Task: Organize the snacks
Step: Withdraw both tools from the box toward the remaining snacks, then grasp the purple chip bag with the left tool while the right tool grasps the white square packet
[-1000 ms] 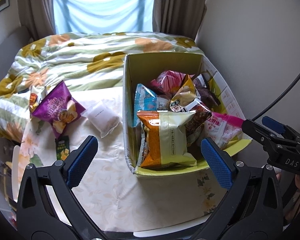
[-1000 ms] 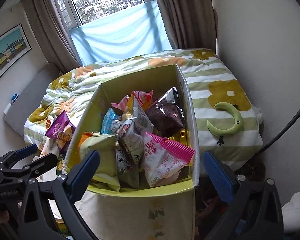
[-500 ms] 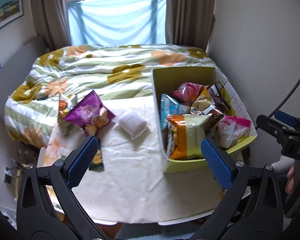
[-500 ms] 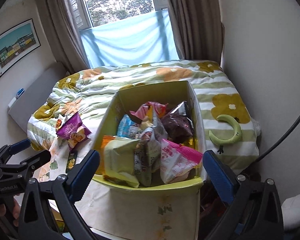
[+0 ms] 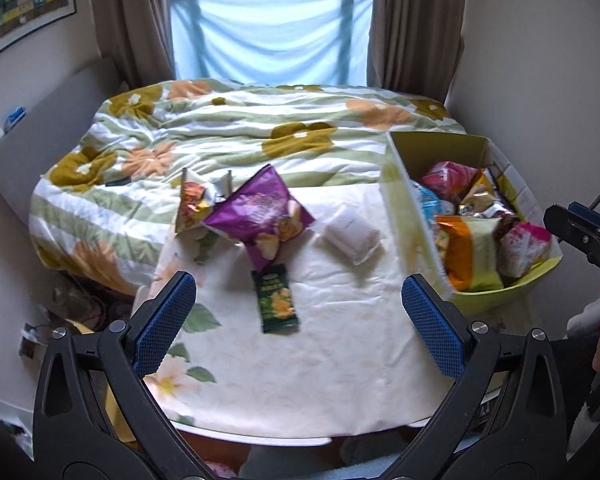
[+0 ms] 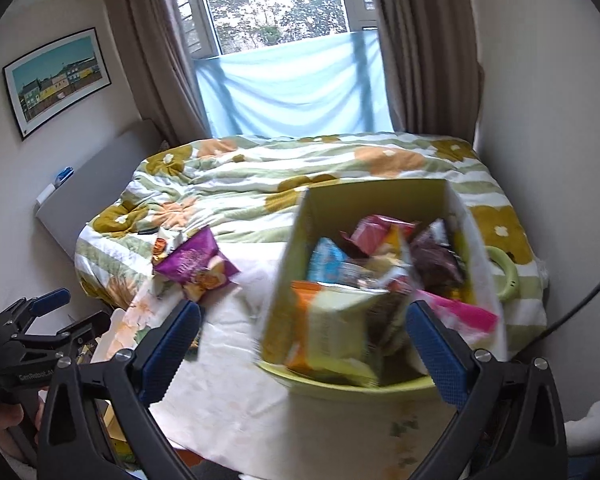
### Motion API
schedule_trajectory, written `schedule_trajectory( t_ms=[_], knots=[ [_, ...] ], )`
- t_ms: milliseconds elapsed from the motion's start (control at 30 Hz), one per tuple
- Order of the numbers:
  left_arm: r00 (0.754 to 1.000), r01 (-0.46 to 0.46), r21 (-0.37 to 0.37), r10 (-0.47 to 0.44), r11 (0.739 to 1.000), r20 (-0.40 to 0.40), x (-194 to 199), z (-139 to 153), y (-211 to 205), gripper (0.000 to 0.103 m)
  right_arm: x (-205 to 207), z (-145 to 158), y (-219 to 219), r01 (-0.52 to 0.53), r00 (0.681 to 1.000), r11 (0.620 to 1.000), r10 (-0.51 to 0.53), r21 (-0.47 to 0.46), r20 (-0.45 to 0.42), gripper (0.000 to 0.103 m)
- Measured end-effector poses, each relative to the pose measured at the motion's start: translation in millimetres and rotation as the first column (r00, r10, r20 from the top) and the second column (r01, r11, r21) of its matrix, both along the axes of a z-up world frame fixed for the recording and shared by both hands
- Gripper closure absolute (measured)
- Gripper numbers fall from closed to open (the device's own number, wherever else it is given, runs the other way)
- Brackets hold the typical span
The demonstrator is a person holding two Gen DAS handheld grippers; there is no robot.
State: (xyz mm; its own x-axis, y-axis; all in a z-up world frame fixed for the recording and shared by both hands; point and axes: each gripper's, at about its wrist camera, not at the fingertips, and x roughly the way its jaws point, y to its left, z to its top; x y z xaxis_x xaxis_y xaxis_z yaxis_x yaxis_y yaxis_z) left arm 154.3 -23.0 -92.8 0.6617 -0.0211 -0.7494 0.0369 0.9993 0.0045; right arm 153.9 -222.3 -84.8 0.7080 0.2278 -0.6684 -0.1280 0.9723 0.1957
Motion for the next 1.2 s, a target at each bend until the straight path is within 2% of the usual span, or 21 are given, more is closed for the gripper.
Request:
schedule_trajectory(
  t_ms=[267,467,600,800,900,1033,1200],
  knots=[
    [0.996,0.081,-0.010,-0.082,0.997,-0.032,36.8,-6.4,76.8,0.001,31.3,-12.9,82.9,-0.004,0.999,1.000,0.004,0.002,-0.037,0.001],
    [0.989,0.140,-0.023,-0.141,0.990,-0.043,71.8,-12.6,122.6,0.001,60.3,-27.2,128.8,-0.020,0.998,0.999,0.017,-0.045,-0.058,0.001],
    [0.975,0.210,-0.030,-0.212,0.977,-0.063,100.3,-21.5,136.2,0.001,79.4,-42.2,151.9,-0.041,0.996,0.994,0.032,-0.098,-0.086,0.001],
    [0.941,0.310,-0.043,-0.313,0.950,-0.127,145.8,-52.0,127.8,0.001,109.1,-76.0,169.3,-0.093,0.984,0.980,0.064,-0.174,-0.168,0.001],
    [0.924,0.346,-0.043,-0.349,0.937,-0.155,162.2,-68.2,115.7,0.001,123.2,-96.0,174.7,-0.156,0.968,0.961,0.102,-0.227,-0.231,0.001],
    [0.909,0.368,-0.027,-0.366,0.929,-0.200,188.2,-91.1,95.6,0.001,146.0,-121.7,176.2,-0.250,0.933,0.927,0.152,-0.281,-0.326,0.001],
    [0.888,0.392,-0.024,-0.386,0.919,-0.249,212.1,-117.4,71.3,0.001,179.5,-150.3,172.1,-0.345,0.875,0.890,0.191,-0.298,-0.444,0.001]
  ],
)
